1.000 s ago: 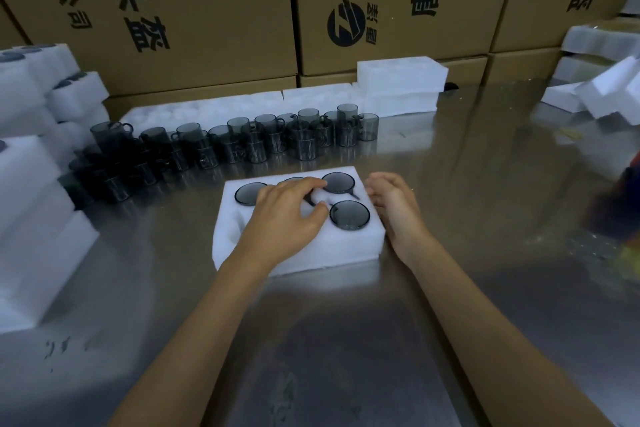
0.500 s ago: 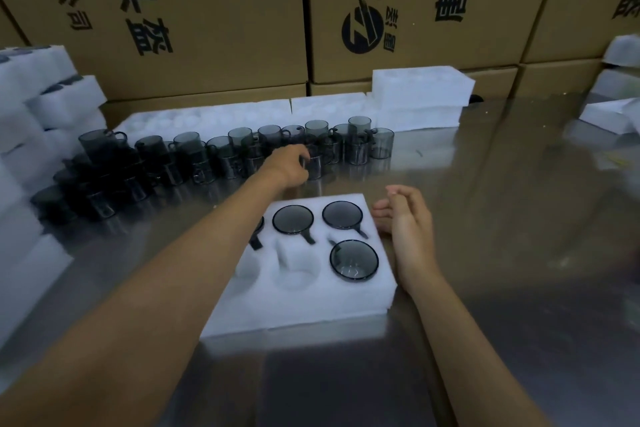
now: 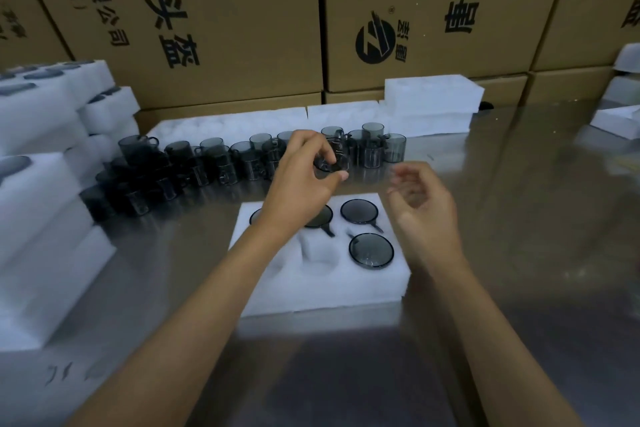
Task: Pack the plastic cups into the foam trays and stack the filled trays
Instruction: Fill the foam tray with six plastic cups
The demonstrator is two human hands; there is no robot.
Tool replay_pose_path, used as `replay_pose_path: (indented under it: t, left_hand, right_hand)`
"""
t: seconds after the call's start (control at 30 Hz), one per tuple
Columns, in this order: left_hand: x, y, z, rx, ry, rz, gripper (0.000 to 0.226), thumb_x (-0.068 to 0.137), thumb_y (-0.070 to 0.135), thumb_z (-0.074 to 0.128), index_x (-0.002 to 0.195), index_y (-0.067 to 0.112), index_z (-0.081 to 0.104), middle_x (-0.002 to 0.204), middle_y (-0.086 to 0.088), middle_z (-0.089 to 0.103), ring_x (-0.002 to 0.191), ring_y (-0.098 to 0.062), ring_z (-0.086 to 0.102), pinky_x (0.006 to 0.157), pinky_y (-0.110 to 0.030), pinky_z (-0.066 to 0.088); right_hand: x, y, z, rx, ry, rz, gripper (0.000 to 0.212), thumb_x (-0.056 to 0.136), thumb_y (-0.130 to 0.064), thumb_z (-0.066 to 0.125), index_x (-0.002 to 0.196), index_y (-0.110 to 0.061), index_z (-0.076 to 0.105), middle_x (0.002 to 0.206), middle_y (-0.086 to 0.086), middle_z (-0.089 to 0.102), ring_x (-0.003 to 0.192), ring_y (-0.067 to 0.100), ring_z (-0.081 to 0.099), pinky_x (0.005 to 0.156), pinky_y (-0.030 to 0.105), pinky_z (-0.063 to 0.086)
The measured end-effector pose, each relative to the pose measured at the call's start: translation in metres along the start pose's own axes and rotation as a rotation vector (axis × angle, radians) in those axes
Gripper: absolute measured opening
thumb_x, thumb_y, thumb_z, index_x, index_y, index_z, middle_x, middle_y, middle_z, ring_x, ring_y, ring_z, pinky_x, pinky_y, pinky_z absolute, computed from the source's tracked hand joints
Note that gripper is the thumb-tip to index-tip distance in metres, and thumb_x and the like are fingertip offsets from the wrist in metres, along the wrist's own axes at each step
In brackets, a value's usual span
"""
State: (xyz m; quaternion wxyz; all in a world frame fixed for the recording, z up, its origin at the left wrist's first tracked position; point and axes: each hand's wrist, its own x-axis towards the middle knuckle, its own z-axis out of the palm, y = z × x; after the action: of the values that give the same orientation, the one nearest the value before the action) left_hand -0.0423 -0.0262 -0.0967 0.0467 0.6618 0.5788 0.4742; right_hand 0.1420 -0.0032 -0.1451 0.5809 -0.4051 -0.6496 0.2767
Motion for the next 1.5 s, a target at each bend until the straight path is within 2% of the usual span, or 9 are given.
replay_pose_path:
  t: [0.17,0.33,0.43,0.6,0.73,0.9,1.17,1.37,1.5]
  left_hand:
    - [-0.047,0.030,-0.011,-0.094,0.088,0.119,0.055,0.072,0.018,0.085,0.117,0.023,0.054,0.116,0.008,0.050,0.106,0.003,0.053,0.090,-0.009,0.041]
    - [-0.079,0.040,-0.032,-0.158,0.145,0.035,0.056,0.075,0.028,0.085,0.123,0.025,0.057,0.114,0.010,0.052,0.109,-0.004,0.054,0.086,-0.010,0.043]
    - [-0.088,0.032,-0.049,-0.278,0.136,-0.091,0.030,0.091,0.026,0.071,0.119,0.026,0.060,0.104,0.010,0.061,0.094,-0.001,0.059,0.076,-0.015,0.048]
    - [-0.092,0.008,-0.067,-0.234,0.017,-0.208,0.024,0.101,0.013,0.054,0.122,0.018,0.066,0.122,0.004,0.065,0.089,0.012,0.059,0.077,-0.005,0.043]
    - [-0.094,0.001,-0.063,-0.225,-0.089,-0.240,0.025,0.099,0.020,0.058,0.121,0.022,0.069,0.116,0.013,0.068,0.098,0.005,0.063,0.082,-0.007,0.044]
    - [-0.095,-0.005,-0.062,-0.215,-0.113,-0.241,0.020,0.097,0.018,0.062,0.113,0.019,0.073,0.107,0.017,0.072,0.101,0.003,0.064,0.090,-0.012,0.045]
    - [-0.097,-0.008,-0.061,-0.124,-0.143,-0.246,0.020,0.092,0.032,0.067,0.109,0.025,0.076,0.106,0.017,0.072,0.108,0.004,0.059,0.099,-0.021,0.045]
    - [-0.098,-0.007,-0.057,0.102,-0.177,-0.123,0.014,0.088,0.023,0.074,0.101,0.022,0.079,0.108,0.021,0.066,0.116,-0.001,0.052,0.097,-0.002,0.028]
    - [-0.098,-0.009,-0.058,0.081,-0.176,-0.130,0.017,0.086,0.024,0.076,0.103,0.023,0.077,0.110,0.018,0.067,0.116,0.000,0.052,0.094,0.000,0.028]
  right_hand:
    - [-0.022,-0.030,0.017,-0.154,-0.180,-0.211,0.062,0.076,-0.029,0.064,0.135,-0.037,0.046,0.129,-0.021,0.053,0.121,0.005,0.052,0.095,0.016,0.041]
    - [-0.039,-0.052,0.029,-0.155,-0.205,-0.175,0.061,0.072,-0.036,0.069,0.130,-0.034,0.052,0.115,-0.019,0.058,0.104,0.000,0.055,0.085,0.027,0.052]
    - [-0.042,-0.059,0.028,-0.200,-0.361,-0.128,0.058,0.067,-0.044,0.074,0.121,-0.038,0.052,0.102,-0.027,0.054,0.101,0.007,0.056,0.085,0.037,0.054]
    - [-0.041,-0.061,0.021,-0.261,-0.516,-0.085,0.055,0.060,-0.044,0.072,0.111,-0.036,0.056,0.102,-0.016,0.057,0.103,0.004,0.049,0.084,0.023,0.043]
    - [-0.042,-0.061,0.021,-0.288,-0.592,-0.090,0.051,0.056,-0.054,0.060,0.105,-0.045,0.050,0.104,-0.011,0.059,0.104,0.008,0.046,0.081,0.020,0.039]
    - [-0.044,-0.062,0.020,-0.306,-0.643,-0.125,0.039,0.057,-0.050,0.060,0.092,-0.054,0.044,0.094,-0.029,0.053,0.104,-0.002,0.043,0.077,0.019,0.038]
    - [-0.036,-0.057,0.015,-0.212,-0.563,-0.101,0.012,0.090,-0.034,0.069,0.095,-0.026,0.075,0.102,-0.018,0.066,0.113,0.008,0.047,0.101,0.028,0.037]
    - [-0.032,-0.041,0.011,-0.529,-0.558,-0.128,0.034,0.089,-0.036,0.068,0.123,-0.037,0.064,0.124,-0.025,0.054,0.128,0.003,0.032,0.095,0.026,0.017]
    - [-0.030,-0.029,0.009,-0.461,-0.568,-0.065,0.042,0.084,-0.044,0.072,0.124,-0.047,0.057,0.130,-0.026,0.050,0.131,0.000,0.027,0.100,0.027,0.016]
